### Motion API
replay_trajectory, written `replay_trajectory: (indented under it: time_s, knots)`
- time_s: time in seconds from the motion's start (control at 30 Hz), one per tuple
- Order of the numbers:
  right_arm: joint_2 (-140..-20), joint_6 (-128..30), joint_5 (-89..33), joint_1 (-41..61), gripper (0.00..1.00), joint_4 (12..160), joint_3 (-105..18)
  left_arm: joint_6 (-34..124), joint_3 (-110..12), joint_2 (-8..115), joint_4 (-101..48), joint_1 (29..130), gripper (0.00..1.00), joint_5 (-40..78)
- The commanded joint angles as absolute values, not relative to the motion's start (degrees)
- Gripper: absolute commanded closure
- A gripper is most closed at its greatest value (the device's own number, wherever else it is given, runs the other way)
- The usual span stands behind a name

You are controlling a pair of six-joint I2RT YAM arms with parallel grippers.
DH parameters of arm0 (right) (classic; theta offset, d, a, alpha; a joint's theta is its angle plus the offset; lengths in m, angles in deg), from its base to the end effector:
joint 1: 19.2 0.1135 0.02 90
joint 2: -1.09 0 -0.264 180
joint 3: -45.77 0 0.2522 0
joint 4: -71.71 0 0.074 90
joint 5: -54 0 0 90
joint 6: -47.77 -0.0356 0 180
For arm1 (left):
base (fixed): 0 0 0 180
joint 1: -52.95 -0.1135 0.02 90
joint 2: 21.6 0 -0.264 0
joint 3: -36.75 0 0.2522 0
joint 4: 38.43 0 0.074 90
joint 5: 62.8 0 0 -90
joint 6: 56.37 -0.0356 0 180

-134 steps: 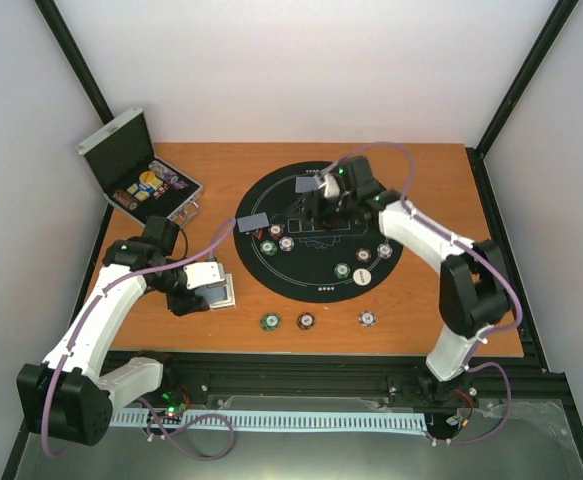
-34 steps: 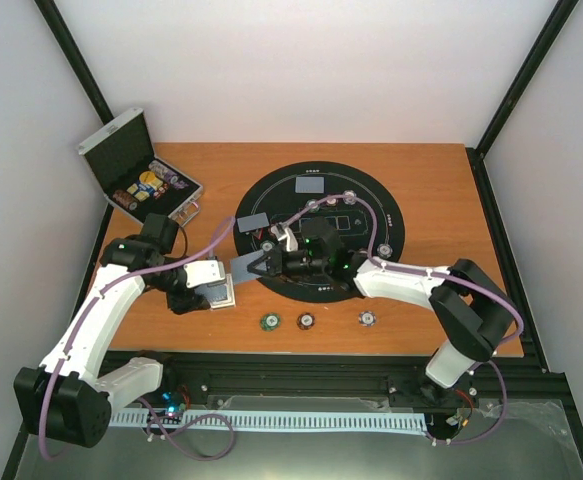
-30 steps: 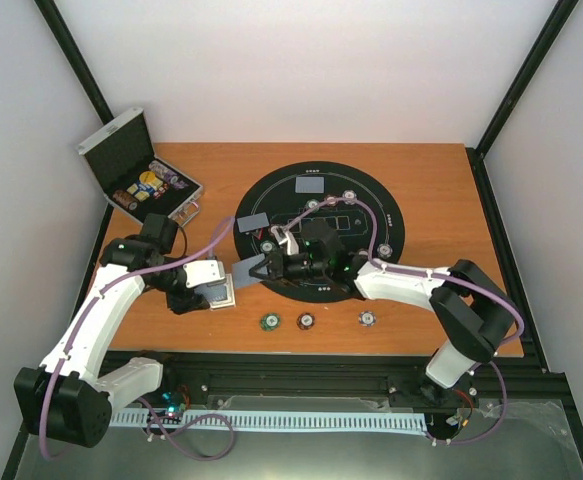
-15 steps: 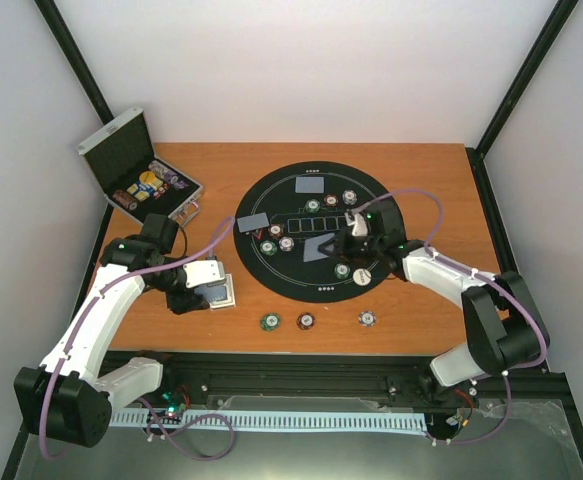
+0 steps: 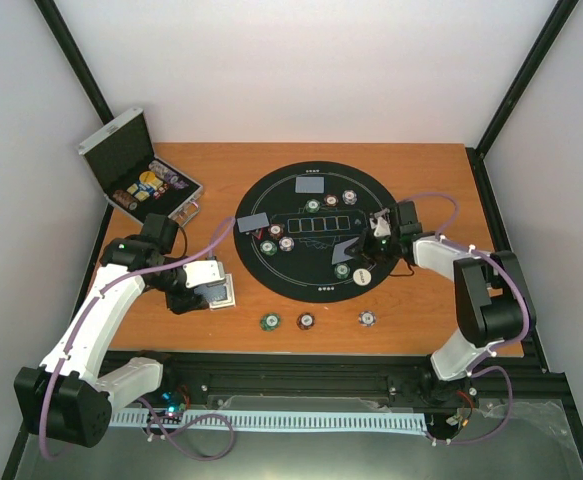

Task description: Distribute texas hold em gaming equipment

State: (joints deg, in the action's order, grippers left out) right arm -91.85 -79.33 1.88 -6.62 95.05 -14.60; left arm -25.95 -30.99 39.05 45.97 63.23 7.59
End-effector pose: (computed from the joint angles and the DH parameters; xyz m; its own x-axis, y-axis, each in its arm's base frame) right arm 0.2913 0.0874 0.1568 -0.9510 0.2756 -0.1403 0.0825 0.6634 0.7437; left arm 0.1597 -0.0411 0.2698 -0.2785 0.8761 -0.3936 0.9496 0.3125 0.0237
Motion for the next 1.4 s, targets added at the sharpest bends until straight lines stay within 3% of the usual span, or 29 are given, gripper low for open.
replay_trajectory:
  time_s: [0.0,0.33,0.77,1.0,1.2,1.37]
  knots:
    - [-93.37,-77.34,0.52,-8.68,0.97,95.74,-16.76,-27.11,-32.22,38.56,46.69,63.14,0.99,7.61]
    - [-93.81,-76.87,-2.30,-10.68,0.96,96.71,-16.28,-27.11,-32.20,38.65,46.46,63.14,0.99,7.28]
    - [-83.99,-74.75,-14.33,-10.68,0.64,105.79,-14.64,-26.93,-32.41,38.31,46.70,63.14,0.99,6.92]
    - [-77.28,-75.97,-19.43,-10.20,0.62,112.57,-15.79,-26.84,-32.78,38.27,46.97,63.15,0.99,6.56]
    - [-72.95,-82.84,-13.90,-0.40,0.54,108.45,-16.70,-26.65,-32.78,38.00,46.80,63.14,0.99,6.04]
    - [-75.71,-93.18,-6.14,14.54,0.38,93.17,-16.79,-26.21,-32.75,38.35,46.44,63.15,0.99,5.87]
